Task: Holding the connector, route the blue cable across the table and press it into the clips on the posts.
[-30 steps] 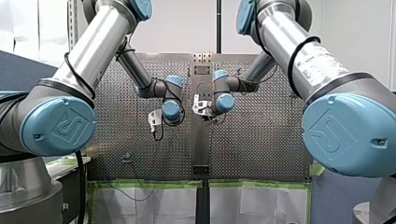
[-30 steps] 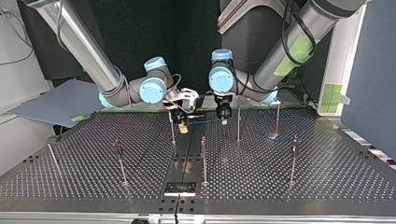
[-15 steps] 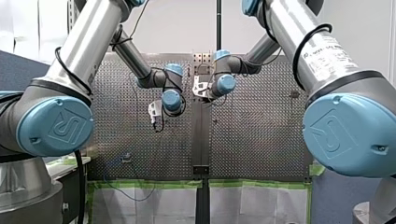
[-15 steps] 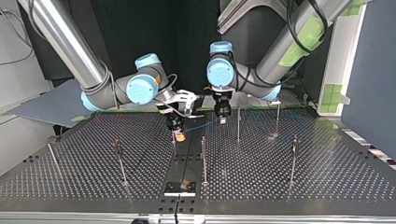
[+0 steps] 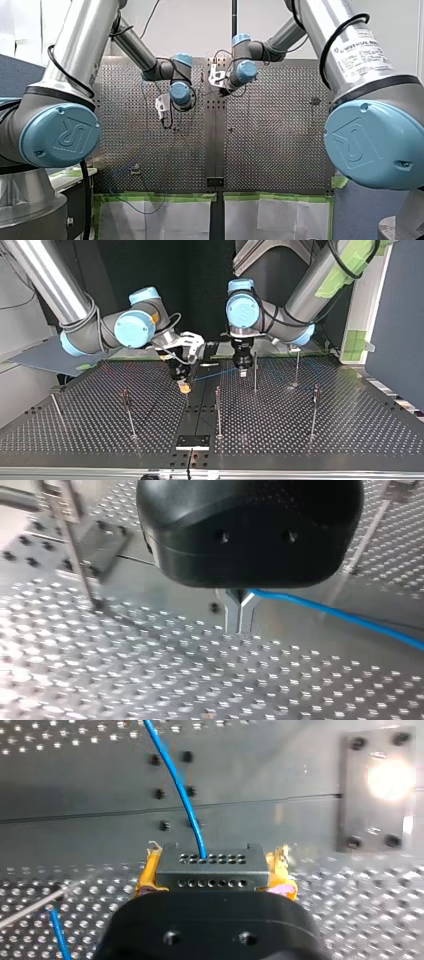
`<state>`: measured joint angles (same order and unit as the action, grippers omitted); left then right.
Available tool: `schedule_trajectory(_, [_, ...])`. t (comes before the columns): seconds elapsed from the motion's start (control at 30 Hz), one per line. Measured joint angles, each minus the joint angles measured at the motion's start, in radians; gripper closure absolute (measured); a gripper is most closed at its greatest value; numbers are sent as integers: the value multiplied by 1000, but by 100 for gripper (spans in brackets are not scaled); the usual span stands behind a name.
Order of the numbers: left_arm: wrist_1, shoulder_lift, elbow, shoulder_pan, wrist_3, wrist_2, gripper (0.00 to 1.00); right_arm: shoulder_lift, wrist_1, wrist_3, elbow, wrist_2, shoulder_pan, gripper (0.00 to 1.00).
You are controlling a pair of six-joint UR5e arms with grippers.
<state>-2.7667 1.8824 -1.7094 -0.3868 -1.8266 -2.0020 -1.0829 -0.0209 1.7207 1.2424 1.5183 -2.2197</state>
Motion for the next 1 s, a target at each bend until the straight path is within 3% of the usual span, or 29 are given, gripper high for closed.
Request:
schedule_trajectory(0.3, [-47, -72, 16, -4, 7, 1, 100, -74, 26, 10, 4, -1, 2, 100])
schedule_trajectory(0.5, [-53, -125, 40, -5, 7, 29, 100, -120, 35, 10, 4, -6, 2, 100])
schedule_trajectory(0.77, [-72, -192, 69, 4, 6, 78, 100, -131, 35, 15, 4, -23, 8, 100])
schedule_trajectory(1.0, [-67, -179, 66, -1, 6, 86, 100, -130, 34, 22, 4, -39, 18, 100])
